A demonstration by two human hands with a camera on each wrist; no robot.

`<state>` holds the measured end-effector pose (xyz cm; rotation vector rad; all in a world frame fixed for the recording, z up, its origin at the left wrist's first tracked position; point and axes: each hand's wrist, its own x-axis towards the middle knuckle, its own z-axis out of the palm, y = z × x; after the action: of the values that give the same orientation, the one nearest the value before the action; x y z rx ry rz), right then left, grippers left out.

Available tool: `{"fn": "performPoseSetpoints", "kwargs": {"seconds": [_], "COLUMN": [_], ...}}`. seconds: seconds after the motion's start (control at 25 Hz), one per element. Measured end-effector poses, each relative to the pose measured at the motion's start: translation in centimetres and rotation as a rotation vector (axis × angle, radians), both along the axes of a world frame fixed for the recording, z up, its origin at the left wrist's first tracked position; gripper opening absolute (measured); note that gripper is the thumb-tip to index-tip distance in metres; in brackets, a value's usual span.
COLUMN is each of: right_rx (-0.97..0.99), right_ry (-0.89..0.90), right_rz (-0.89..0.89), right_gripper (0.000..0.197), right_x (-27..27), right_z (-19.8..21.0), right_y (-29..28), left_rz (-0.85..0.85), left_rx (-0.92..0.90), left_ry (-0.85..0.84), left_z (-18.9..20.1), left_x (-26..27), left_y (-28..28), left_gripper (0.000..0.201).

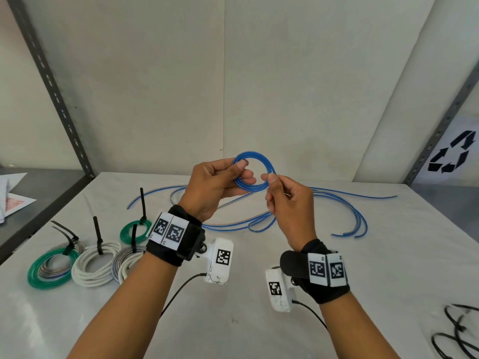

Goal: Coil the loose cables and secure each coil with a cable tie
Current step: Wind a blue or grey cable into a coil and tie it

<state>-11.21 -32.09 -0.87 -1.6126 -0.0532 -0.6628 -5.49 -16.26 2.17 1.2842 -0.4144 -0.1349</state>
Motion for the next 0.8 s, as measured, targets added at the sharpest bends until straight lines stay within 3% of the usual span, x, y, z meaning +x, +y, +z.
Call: {"fn": "performPoseSetpoints", "kwargs": {"seconds": [0.08,0.24,0.48,0.68,0.8], "right_rx": [0.046,0.407,0.305,0.501,0.488], "right_ry": [-0.015,0.031,-0.036,-0.014,0.017], "right_rz": [-0.001,0.045,-0.104,0.012,0.036], "right_gripper": [0.034,0.027,0.024,0.025,0.023], "right_x": [0.2,0.7,0.7,0.8,0.9], "right_z": [-0.4,-0.5,-0.7,-0.6,-0.6], "right_y": [0.9,1.5,1.1,1.2,0.6], "left_rz": [0.031,0.074,0.079,0.064,0.043], "left_rx": [-0.061,-0.105,-0.132,-0.14,-0.129], "left_ry": [0.024,0.01,-0.011,-0.001,0.016], "left_z": [0.0,-0.2,-0.2,-0.4,-0.4], "left_x": [0.0,-0.3,-0.6,-0.9,-1.0], "left_y": [-0.3,-1.1,-1.8,-2.0,-2.2], "left_gripper": [0.017,0.017,0.016,0.018,0.019]}}
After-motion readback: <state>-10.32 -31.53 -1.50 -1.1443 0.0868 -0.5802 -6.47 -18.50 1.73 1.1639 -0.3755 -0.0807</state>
